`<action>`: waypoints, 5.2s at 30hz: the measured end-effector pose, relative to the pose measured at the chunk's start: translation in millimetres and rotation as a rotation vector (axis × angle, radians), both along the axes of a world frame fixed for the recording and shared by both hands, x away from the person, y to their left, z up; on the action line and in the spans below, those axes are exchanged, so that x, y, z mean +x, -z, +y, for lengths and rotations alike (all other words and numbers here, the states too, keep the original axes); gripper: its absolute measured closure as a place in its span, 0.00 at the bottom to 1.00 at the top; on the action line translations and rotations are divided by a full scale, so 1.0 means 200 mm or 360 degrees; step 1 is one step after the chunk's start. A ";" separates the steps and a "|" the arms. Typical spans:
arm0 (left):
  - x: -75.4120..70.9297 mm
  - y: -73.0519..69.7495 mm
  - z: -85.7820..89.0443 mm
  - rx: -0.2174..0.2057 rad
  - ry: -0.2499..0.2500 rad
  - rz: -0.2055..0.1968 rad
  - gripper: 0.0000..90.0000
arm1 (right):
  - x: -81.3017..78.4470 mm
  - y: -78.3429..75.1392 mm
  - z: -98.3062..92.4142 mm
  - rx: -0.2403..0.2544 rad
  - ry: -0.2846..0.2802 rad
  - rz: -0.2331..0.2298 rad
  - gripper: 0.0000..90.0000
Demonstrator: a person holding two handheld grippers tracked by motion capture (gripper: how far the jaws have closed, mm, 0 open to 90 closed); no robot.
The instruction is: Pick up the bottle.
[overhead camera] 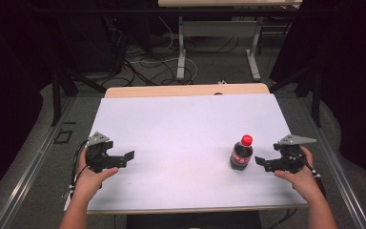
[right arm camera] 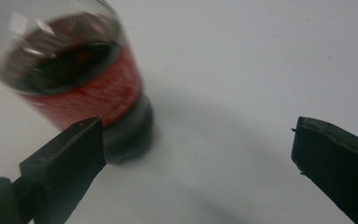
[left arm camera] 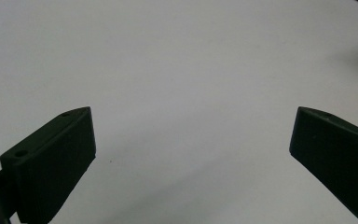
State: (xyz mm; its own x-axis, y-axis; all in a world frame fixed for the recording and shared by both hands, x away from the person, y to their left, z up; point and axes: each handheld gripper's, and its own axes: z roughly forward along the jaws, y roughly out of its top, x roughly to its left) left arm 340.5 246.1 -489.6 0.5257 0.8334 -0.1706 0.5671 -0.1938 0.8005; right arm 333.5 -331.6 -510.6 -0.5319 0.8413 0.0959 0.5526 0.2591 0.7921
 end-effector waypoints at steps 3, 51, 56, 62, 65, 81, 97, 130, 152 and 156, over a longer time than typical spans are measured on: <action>-0.01 -0.03 -0.02 -0.0020 -0.0003 -0.0028 0.01 | -0.03 -0.07 0.05 -0.0023 -0.0043 -0.0056 0.02; -0.06 -0.04 -0.15 0.0076 0.0073 -0.0058 0.01 | 0.04 0.11 0.35 0.0053 -0.0140 -0.0078 0.29; -0.06 -0.04 -0.16 0.0074 0.0071 -0.0071 0.01 | 0.04 0.11 0.35 0.0046 -0.0137 -0.0085 0.29; -0.06 -0.04 -0.16 0.0095 0.0085 -0.0071 0.01 | 0.03 0.10 0.35 0.0032 -0.0119 -0.0075 0.30; -0.06 -0.04 -0.16 0.0097 0.0086 -0.0076 0.01 | 0.04 0.09 0.36 0.0031 -0.0123 -0.0075 0.30; -0.06 -0.05 -0.19 0.0112 0.0116 -0.0067 0.01 | 0.00 0.01 0.45 0.0025 -0.0148 -0.0114 0.31; -0.09 -0.09 -0.22 0.0045 0.0183 -0.0101 0.01 | -0.02 -0.11 0.78 -0.0009 -0.0387 -0.0178 0.31; -0.18 -0.38 -0.72 -0.0114 0.0566 -0.0242 0.28 | -0.12 -0.07 1.08 -0.0014 -0.0625 -0.0120 0.31; -0.14 -0.40 -0.78 -0.0160 0.0831 -0.0169 0.52 | -0.13 -0.07 1.14 0.0046 -0.0760 -0.0092 0.31; -0.13 -0.40 -0.79 -0.0172 0.0886 -0.0149 0.60 | -0.13 -0.07 1.13 0.0054 -0.0776 -0.0103 0.31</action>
State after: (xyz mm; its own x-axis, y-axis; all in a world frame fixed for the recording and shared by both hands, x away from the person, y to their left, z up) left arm 313.9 89.0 -410.0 0.8973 0.4069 -0.1709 0.3286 -0.3574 0.8742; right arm 307.9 -106.2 -495.8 -0.8687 0.4900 0.0729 0.3231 0.4486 0.8333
